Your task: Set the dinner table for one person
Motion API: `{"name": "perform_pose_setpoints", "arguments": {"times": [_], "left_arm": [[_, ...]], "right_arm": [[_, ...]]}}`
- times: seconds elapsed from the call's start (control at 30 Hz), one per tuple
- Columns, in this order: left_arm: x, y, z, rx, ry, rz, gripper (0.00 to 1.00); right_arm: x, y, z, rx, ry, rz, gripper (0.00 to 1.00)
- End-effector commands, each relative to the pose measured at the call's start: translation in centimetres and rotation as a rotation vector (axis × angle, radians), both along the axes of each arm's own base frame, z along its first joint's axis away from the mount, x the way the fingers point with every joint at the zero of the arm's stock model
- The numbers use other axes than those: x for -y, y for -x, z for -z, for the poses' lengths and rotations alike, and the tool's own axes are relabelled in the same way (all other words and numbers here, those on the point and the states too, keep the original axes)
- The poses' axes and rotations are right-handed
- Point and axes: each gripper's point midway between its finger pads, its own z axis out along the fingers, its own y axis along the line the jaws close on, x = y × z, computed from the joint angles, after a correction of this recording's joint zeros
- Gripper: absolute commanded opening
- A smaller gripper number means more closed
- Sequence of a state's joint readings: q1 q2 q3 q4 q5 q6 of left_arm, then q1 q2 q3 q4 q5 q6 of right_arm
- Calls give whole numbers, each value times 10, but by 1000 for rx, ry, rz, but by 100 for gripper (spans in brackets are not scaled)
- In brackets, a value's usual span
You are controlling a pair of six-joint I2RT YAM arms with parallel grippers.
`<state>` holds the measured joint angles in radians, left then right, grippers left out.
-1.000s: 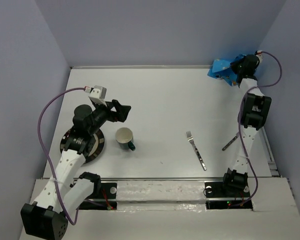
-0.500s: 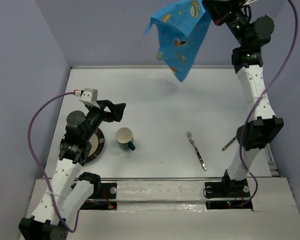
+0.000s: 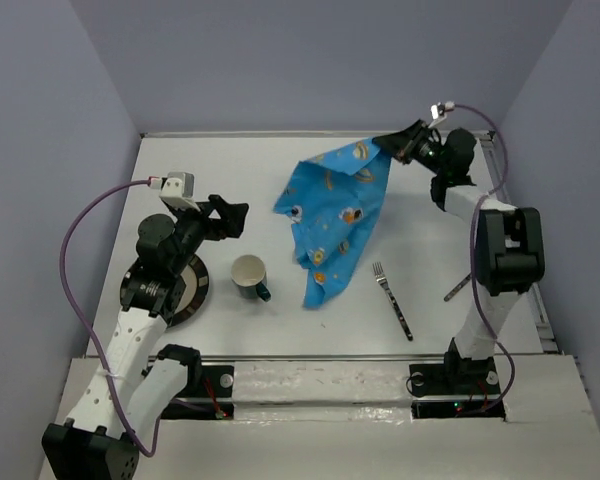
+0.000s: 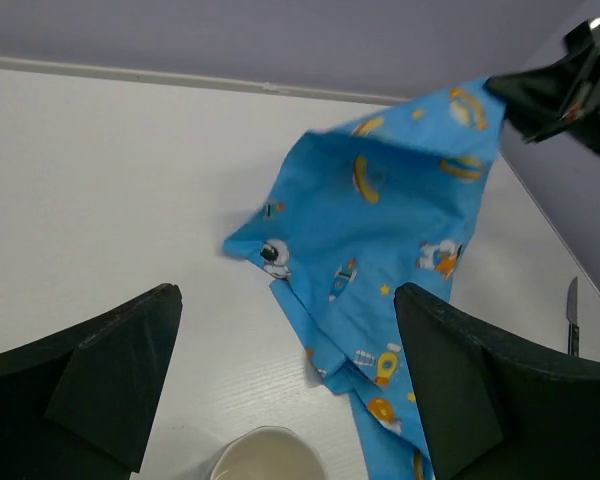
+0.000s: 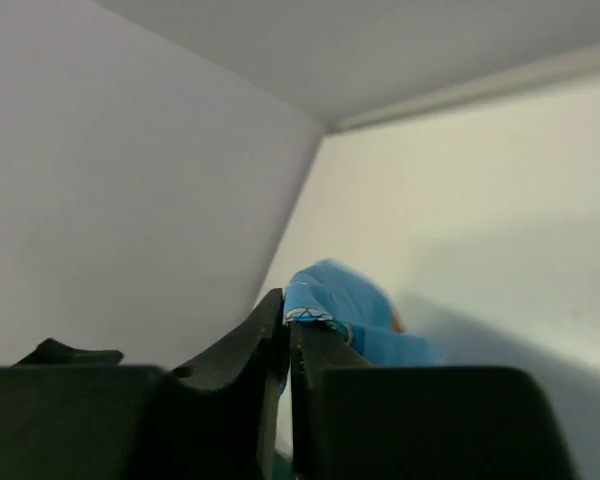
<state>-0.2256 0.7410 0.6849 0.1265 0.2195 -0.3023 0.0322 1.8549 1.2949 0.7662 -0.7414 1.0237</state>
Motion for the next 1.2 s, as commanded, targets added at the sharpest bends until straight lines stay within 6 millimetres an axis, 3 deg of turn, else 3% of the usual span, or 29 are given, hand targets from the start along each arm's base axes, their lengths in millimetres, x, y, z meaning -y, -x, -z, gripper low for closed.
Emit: {"name": "perform_pose_setpoints", "arguments": {"times": [0.0,0.03,0.1,0.2,0.37,0.47,0.5,0.53,0.63,0.67,0.7,0.8,0.9,0.97,1.07,1.1,1.17], "left_arm": [[-3,-10,-14,1,23,-24,99],[-1,-11,-12,-13,24,-19,99],[1,-16,-6,-49,27,-15,99],[4,-22,1,-86,42,-18,98],[18,-40,15,-164,59,-4,78],[27,-56,26,-217,33,-23,61],[30,-65,29,-238,23,-23,57],[32,-69,31,-251,22,-22,52],[36,-88,41,-295,-39,-43,48],[41,-98,59,-343,-83,-52,45],[44,-108,50,-336,-111,-66,44],[42,-131,81,-436,-237,-107,33],[52,-150,99,-473,-268,-94,27],[56,-155,110,-494,-308,-97,27],[72,-161,134,-554,-331,-66,35],[77,-165,146,-579,-338,-61,43],[84,-164,159,-606,-346,-44,45]], "right_arm": [[-9,-8,65,-93,-49,-88,31],[-10,-10,74,-118,-52,-92,39],[-9,-18,86,-155,-34,-83,73],[-5,-24,88,-168,58,-42,80],[5,-26,89,-177,222,78,79],[13,-18,93,-200,291,145,72],[18,-10,106,-222,323,159,71],[15,-4,100,-208,338,169,71],[29,1,112,-242,426,230,74],[34,3,111,-234,458,245,75],[37,5,110,-233,475,257,76],[42,19,112,-261,541,249,86],[41,29,110,-249,550,236,84],[41,35,114,-256,548,227,84],[38,37,112,-240,530,218,84],[37,36,111,-237,526,216,84],[37,36,111,-238,524,215,83]]}}
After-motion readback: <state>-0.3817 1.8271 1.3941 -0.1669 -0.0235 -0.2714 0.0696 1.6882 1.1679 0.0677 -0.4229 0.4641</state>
